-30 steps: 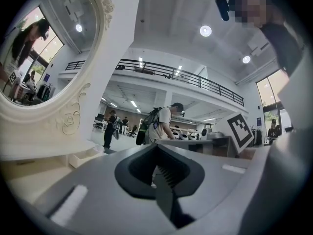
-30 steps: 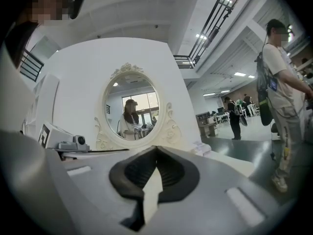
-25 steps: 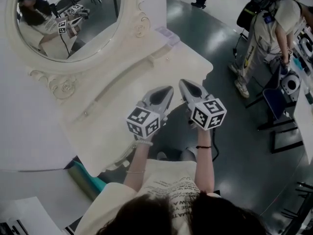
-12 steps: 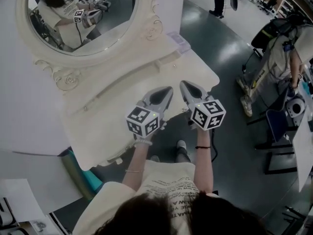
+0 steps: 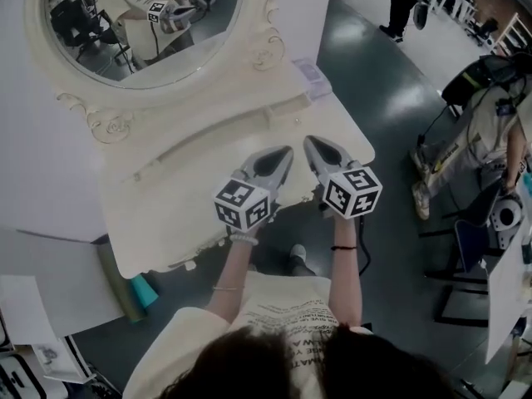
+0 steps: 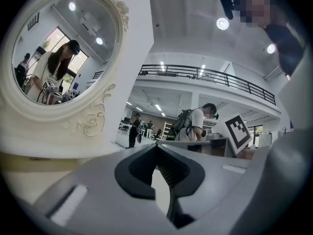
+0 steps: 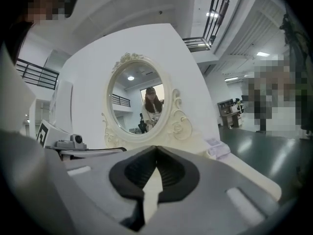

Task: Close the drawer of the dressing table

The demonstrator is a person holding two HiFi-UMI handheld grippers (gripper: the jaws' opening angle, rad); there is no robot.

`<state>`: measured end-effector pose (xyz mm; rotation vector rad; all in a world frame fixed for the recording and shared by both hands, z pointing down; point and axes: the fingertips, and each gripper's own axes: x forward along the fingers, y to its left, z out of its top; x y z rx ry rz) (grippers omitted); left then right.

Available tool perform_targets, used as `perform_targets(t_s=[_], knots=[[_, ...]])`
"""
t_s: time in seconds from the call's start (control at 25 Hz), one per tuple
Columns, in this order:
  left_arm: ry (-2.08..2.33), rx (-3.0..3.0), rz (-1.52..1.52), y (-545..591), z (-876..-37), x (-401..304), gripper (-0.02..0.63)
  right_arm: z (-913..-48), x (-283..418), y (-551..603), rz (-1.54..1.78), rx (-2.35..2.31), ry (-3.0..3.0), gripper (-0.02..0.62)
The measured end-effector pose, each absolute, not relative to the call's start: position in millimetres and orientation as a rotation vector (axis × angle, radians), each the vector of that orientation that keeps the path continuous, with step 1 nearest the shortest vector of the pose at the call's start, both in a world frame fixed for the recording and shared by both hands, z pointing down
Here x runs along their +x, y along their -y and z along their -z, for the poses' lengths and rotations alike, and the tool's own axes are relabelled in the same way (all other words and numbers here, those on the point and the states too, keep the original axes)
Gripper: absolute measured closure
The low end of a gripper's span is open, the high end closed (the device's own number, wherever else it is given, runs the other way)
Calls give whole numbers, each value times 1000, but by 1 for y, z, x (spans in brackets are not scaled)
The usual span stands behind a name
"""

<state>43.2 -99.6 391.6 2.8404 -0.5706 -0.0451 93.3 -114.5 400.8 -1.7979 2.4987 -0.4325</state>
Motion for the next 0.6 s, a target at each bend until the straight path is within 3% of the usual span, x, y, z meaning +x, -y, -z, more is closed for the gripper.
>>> perform_targets(t_s=[0.6], knots=[[800,2743,85,135,-404,78,607,-414,121,155,471,-1605,-2696,592]])
